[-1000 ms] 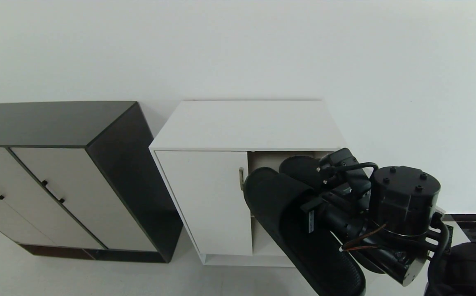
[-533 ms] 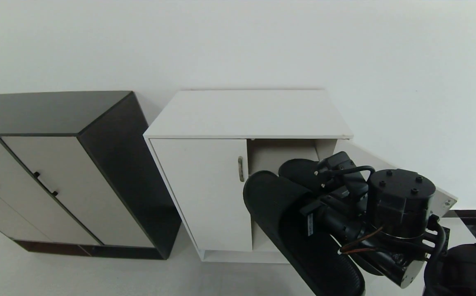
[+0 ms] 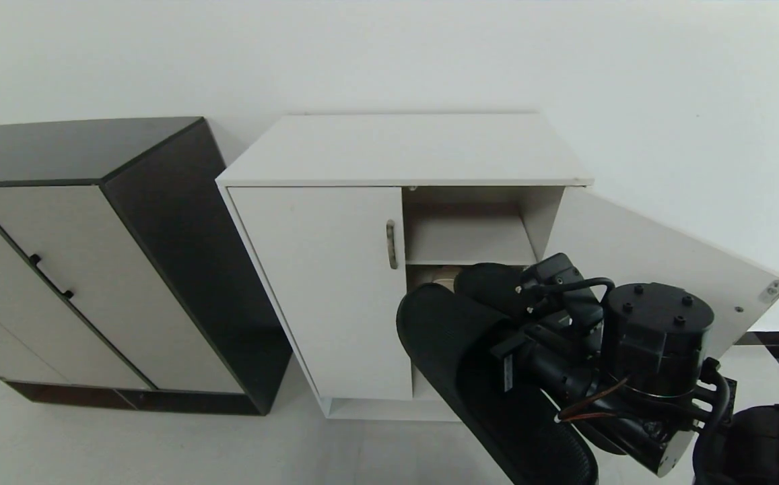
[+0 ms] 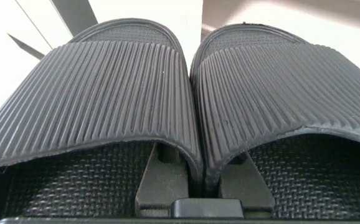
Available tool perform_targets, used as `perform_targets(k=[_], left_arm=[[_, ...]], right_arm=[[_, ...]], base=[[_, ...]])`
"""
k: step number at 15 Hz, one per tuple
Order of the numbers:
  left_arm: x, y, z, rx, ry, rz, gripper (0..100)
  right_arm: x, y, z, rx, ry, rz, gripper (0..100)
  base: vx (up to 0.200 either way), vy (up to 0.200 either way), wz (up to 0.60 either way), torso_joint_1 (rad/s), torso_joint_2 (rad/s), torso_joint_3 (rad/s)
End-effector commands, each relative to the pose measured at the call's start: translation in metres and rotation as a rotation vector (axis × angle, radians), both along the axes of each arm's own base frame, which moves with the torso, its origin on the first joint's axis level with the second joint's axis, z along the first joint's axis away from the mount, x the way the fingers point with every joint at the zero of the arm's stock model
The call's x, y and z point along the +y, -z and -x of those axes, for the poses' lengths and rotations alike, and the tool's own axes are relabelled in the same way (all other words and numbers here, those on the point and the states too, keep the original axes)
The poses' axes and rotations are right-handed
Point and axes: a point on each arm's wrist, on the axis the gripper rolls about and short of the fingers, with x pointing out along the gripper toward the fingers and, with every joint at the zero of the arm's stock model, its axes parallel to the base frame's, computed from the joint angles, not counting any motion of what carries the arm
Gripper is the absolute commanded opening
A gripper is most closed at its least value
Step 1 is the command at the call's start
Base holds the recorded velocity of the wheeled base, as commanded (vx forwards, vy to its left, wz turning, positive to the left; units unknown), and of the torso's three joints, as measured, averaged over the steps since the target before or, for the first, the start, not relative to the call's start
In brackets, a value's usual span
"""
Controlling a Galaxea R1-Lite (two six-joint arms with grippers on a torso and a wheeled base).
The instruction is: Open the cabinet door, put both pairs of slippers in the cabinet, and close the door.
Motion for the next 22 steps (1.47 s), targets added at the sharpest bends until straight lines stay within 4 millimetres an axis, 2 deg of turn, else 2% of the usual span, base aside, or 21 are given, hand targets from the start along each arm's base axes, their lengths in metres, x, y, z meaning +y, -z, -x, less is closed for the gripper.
perform_targets(k=[1, 13, 19, 22], left_arm=[[0.0, 0.0, 0.0, 0.0, 0.0, 0.0, 0], [0.0, 0.0, 0.0, 0.0, 0.0, -0.001, 0], [0.0, 0.0, 0.0, 0.0, -0.003, -0.003, 0], [0.0, 0.0, 0.0, 0.0, -0.005, -0.001, 0]], right_arm=[[0.001, 0.003, -0.001, 0.006, 0.0, 0.008, 0], [0.006, 0.015, -0.006, -0.006, 0.003, -0.001, 0], [0.009, 0.021, -0.007, -0.008, -0.002, -0.006, 0], [0.013, 0.029, -0.01, -0.01, -0.002, -0.003, 0]], base=[[0.0, 0.0, 0.0, -0.193, 0.51, 0.305], [0.0, 0.0, 0.0, -0.152, 0.48, 0.325], [0.0, 0.0, 0.0, -0.055, 0.45, 0.382], [0.0, 0.0, 0.0, -0.007, 0.18, 0.17]])
